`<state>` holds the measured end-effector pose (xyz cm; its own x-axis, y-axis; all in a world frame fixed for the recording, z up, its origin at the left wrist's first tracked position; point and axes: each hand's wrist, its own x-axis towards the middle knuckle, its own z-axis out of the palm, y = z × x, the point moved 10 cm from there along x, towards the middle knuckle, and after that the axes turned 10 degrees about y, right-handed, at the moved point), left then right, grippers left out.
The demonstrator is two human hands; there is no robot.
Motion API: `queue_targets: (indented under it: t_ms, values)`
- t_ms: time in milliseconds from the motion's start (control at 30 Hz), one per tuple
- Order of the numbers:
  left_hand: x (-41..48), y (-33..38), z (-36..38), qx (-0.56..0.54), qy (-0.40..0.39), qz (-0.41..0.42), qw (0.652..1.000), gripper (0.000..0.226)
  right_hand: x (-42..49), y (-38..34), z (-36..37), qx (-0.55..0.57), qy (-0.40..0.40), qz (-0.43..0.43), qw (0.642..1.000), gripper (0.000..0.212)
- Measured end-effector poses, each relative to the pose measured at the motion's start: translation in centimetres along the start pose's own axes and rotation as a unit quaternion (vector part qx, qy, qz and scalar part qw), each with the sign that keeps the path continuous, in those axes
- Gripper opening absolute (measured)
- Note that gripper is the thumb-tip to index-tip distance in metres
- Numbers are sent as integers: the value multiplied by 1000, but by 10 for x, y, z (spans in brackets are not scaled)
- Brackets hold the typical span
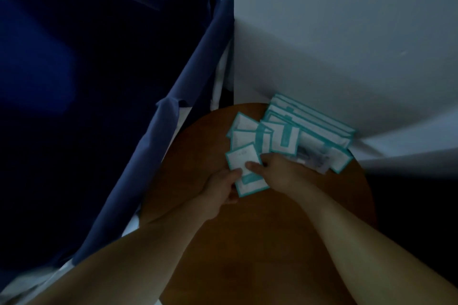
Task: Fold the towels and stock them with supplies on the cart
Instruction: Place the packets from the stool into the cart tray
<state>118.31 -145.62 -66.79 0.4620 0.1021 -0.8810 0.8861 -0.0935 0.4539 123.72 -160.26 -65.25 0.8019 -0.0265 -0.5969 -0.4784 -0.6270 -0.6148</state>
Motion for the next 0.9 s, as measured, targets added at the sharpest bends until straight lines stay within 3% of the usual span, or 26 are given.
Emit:
queue_targets:
  t_ms: [67, 167, 233, 333, 500, 633, 767, 900]
  values:
    - [2, 4, -6, -44, 5, 5, 999, 12, 4, -11, 0, -11, 10, -19, 1000, 44]
    - [7, 8, -25, -66, 47, 20, 996, 11, 16, -40, -30, -107, 155, -157, 970, 28]
    - [9, 4, -37, -44, 73, 27, 996, 15, 23, -54, -39, -223, 204, -218, 928, 51]
    - [7, -4, -54, -7, 113, 31, 993, 24, 35, -56, -22, -371, 163, -229, 885, 73]
    - [-4, -7, -64, 7, 130, 49, 990, 23, 36, -42, -8, -425, 139, -186, 875, 68]
    - [-18, -2, -63, 1, 146, 68, 987, 28, 17, -27, -10, -339, 141, -148, 918, 44]
    - [-41, 10, -62, 11, 138, 97, 986, 19, -18, -5, -14, -100, 120, -73, 985, 26]
    - [-73, 27, -59, 28, 109, 136, 984, 15, -75, 15, -36, 128, 194, -4, 973, 36]
